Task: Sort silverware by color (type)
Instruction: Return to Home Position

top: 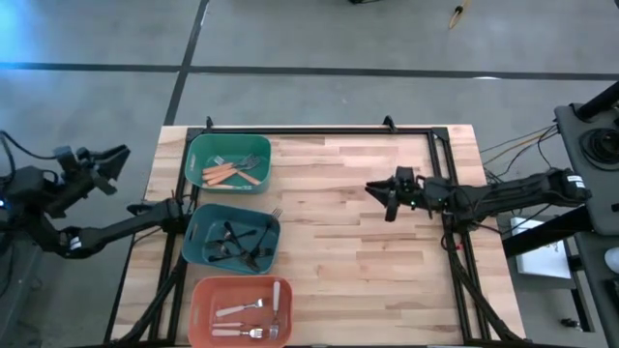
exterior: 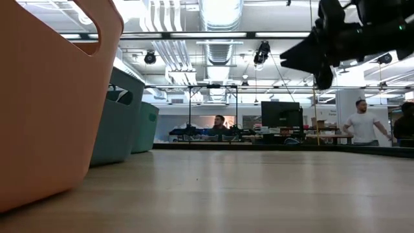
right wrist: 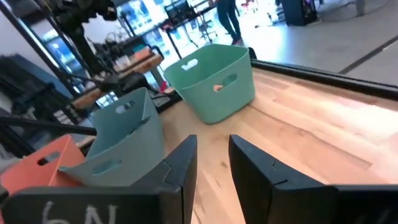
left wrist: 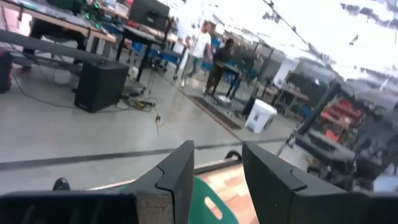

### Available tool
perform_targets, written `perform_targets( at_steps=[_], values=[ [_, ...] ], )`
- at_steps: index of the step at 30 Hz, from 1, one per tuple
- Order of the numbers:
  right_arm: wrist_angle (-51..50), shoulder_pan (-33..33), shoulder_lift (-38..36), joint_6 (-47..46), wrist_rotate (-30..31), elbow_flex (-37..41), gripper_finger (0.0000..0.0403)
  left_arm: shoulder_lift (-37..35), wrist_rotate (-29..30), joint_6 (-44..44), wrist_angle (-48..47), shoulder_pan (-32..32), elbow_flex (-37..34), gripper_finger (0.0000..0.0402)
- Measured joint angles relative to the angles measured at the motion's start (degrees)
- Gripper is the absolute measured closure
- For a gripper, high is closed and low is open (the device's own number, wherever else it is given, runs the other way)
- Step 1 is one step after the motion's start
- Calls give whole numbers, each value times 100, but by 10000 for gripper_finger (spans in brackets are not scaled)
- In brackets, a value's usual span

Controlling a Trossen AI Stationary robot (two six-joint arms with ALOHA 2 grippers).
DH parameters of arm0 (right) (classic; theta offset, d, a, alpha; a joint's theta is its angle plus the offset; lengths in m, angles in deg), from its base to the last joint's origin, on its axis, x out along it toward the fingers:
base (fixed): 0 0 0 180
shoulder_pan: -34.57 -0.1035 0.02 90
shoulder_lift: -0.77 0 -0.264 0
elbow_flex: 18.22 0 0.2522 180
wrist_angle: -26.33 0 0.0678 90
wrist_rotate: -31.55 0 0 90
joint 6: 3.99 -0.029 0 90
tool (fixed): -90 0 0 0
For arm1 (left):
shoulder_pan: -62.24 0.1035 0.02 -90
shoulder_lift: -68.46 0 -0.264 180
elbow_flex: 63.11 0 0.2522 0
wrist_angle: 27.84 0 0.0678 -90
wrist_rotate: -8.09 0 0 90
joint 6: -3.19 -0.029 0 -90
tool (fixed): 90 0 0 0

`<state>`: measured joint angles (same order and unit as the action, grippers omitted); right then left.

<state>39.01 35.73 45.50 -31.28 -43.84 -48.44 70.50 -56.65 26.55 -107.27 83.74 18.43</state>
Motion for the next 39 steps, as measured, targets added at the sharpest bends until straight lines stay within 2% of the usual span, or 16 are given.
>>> perform_targets(
  at_steps=[6, 10, 15, 18, 24, 34, 39],
  values=[
    [790, 0, 44, -356, 3, 669, 321, -74, -16, 425, -63, 0, 60, 283],
    [816, 0, 40, -785, 150, 936, 315, -85, -536, 615, -192, -5, -53, 283],
    [801, 0, 39, -1367, 510, 1109, 312, -85, -333, 613, -239, -4, -165, 283],
    [585, 0, 33, -1233, 708, 1111, 312, -85, -166, 613, -245, 0, -139, 283],
    [155, -2, 39, -1271, 342, 1114, 312, -89, -32, 262, -275, 0, -13, 283],
    [83, -2, 33, -1262, 334, 1113, 312, -91, -30, 263, -253, 0, 136, 283],
    [50, -2, -362, -1261, 330, 1119, 312, -93, 24, 261, -236, -82, 168, 283]
  ],
)
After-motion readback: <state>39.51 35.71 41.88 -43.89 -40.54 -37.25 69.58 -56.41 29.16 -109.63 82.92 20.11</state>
